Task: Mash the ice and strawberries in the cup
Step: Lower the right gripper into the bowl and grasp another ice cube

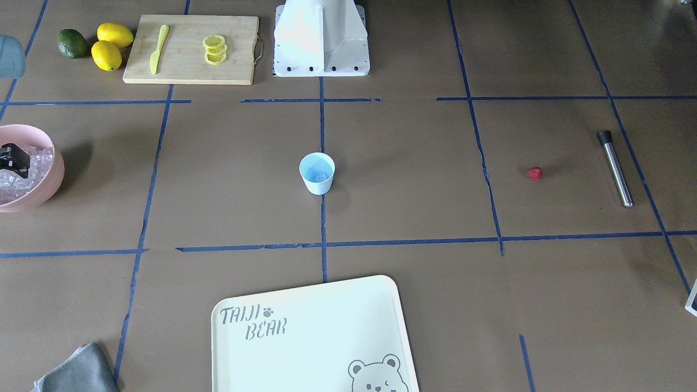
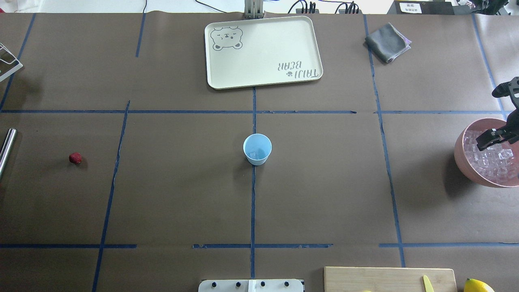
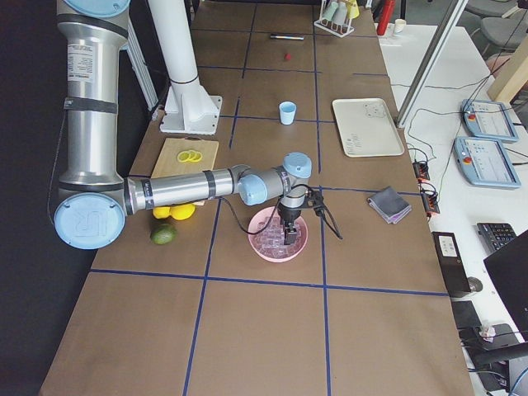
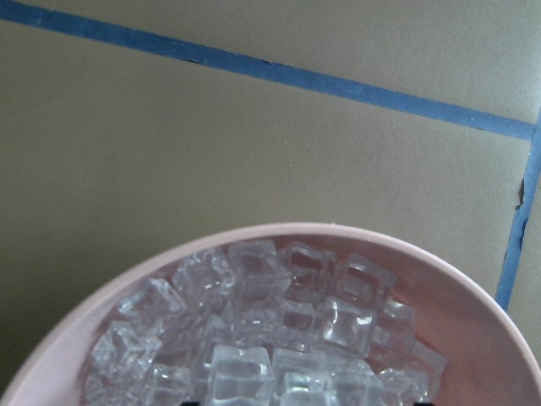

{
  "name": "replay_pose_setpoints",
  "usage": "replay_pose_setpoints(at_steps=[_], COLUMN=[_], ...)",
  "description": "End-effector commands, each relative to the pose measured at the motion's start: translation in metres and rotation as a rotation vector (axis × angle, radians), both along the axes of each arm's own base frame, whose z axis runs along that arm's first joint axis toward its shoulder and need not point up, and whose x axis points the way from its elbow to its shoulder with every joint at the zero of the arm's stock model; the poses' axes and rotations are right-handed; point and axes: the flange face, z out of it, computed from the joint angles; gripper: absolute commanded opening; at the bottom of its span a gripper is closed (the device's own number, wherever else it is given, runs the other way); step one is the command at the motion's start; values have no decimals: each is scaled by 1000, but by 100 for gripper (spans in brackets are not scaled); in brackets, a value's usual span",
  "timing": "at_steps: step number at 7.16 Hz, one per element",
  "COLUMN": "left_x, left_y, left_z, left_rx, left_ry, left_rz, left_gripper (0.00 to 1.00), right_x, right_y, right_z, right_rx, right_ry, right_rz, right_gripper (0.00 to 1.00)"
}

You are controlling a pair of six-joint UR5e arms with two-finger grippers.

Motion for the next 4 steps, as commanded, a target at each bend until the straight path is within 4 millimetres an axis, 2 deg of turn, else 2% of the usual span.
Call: replay_pose_setpoints(at_steps=[1, 3, 4], left_x=[0, 0, 0], left_y=[0, 0, 0], left_z=[-1, -1, -4], left_rx=[1, 3, 9], left_ry=[0, 0, 0], left_rz=[0, 0, 0], left_gripper=[100, 100, 100], right_x=[-1, -1, -1], right_y=[0, 0, -1], right_z=[5, 5, 4], right_rx=[5, 5, 5], right_ry=[2, 2, 0], right_rz=[-4, -4, -3], right_gripper=[69, 9, 0])
